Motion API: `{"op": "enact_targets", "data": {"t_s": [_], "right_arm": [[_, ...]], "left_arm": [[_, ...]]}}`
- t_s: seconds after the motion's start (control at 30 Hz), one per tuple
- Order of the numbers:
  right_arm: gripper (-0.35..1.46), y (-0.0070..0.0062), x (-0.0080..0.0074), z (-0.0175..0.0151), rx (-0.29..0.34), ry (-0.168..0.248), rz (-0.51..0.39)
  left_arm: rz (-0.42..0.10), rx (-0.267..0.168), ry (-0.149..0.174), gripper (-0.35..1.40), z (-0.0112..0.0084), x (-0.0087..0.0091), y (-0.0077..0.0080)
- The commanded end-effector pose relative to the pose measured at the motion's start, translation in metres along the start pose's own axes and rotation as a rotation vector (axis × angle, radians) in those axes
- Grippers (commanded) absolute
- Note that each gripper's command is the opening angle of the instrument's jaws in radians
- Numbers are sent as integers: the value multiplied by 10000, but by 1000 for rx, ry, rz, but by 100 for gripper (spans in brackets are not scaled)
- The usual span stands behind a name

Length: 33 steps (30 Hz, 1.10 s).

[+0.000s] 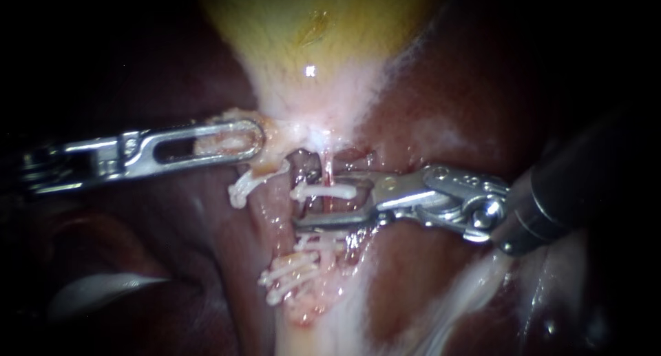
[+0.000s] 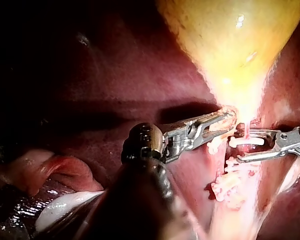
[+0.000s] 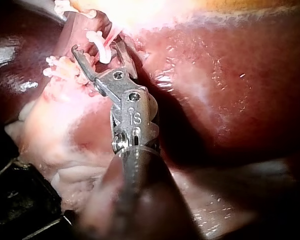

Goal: Going back third clip right tube

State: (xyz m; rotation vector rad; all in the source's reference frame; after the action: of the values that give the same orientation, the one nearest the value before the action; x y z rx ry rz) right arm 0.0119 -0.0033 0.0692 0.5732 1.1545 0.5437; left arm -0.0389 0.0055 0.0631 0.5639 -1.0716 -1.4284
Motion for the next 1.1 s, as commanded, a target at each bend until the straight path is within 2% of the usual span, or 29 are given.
{"op": "enact_targets", "data": {"t_s": [0.03,0.3,0.63,0.87,1.1], "right_arm": [[50,1,-1,-3,1,0,-1],[50,-2,-2,-37,18,-7,-107],[50,-13,16,-101,60,-15,-306],[50,-13,24,-132,62,-18,-370],[50,-13,24,-140,61,-20,-380]], "left_arm": [[0,0,0,-35,0,0,0],[0,0,0,-35,-1,0,0],[0,0,0,-35,0,0,1],[0,0,0,-35,0,0,1],[1,1,0,-35,1,0,3]]}}
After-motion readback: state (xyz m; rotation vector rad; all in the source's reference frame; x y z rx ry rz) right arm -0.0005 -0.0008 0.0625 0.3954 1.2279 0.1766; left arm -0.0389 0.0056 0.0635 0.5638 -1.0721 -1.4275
